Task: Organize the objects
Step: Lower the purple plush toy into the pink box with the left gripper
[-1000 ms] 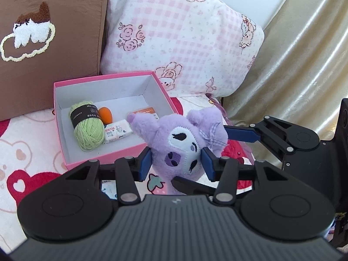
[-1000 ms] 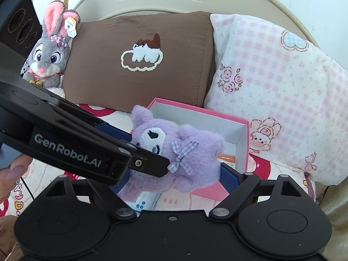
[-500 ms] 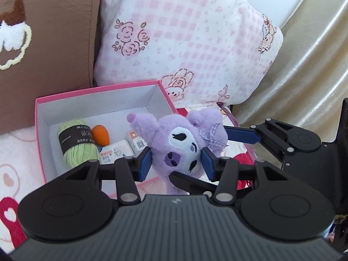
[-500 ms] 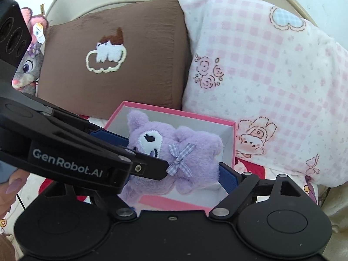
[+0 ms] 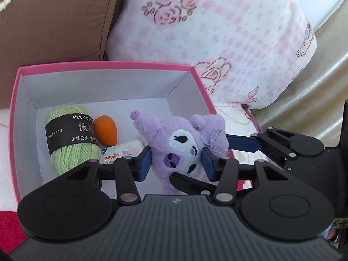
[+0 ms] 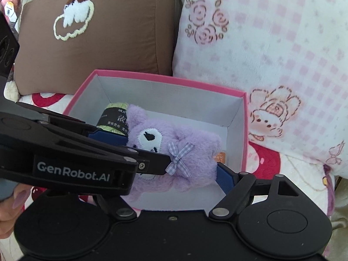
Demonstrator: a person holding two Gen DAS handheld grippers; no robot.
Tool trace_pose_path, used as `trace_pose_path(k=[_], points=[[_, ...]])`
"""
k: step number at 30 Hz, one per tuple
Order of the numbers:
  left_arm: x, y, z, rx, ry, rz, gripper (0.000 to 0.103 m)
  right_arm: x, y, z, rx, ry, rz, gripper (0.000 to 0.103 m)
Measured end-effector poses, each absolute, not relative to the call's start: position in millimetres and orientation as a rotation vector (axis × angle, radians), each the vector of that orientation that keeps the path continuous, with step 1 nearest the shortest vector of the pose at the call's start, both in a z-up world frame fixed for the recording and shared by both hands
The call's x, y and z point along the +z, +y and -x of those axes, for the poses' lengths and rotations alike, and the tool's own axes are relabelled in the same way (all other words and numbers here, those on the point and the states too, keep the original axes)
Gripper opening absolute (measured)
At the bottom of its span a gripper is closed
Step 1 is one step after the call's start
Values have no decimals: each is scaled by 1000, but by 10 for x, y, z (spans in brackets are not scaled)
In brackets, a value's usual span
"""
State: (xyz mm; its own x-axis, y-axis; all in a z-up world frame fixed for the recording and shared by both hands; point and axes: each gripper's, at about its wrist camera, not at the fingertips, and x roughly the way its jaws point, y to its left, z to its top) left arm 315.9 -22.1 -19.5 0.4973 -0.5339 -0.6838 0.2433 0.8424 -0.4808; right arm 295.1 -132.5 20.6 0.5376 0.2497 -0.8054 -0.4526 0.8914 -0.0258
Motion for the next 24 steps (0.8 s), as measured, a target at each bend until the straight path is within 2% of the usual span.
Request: trace_pose_path(k=[7,9,12,16,20,22,24], points=[[-475,-213,-3302,-446,986,354,49,-8,-1311,-3093,427,966,234,82],[-577,-235,-3339,-425,1005,339,48,-100,-1294,-3140,418,1005,234,73],[-717,-238,-3360,-415,1022,340,43,-207,-1243,-3152,409,1034,253,69],[-803,-194,-3348,-434,1031,388,43,-267,-1259,-3142,390,1034,261,63],[-821,-212,-3324,-436,1024,383,43,-279,-1322,-3147,357,1056,266,51],[-826,-206,-3311,-427,1021,385,43,-257,-1347,-3137,344,1047,275,50],[-836,-200,-3304,-409,1020,386,45,-226,-1386,-3115,339,1030,278,43]])
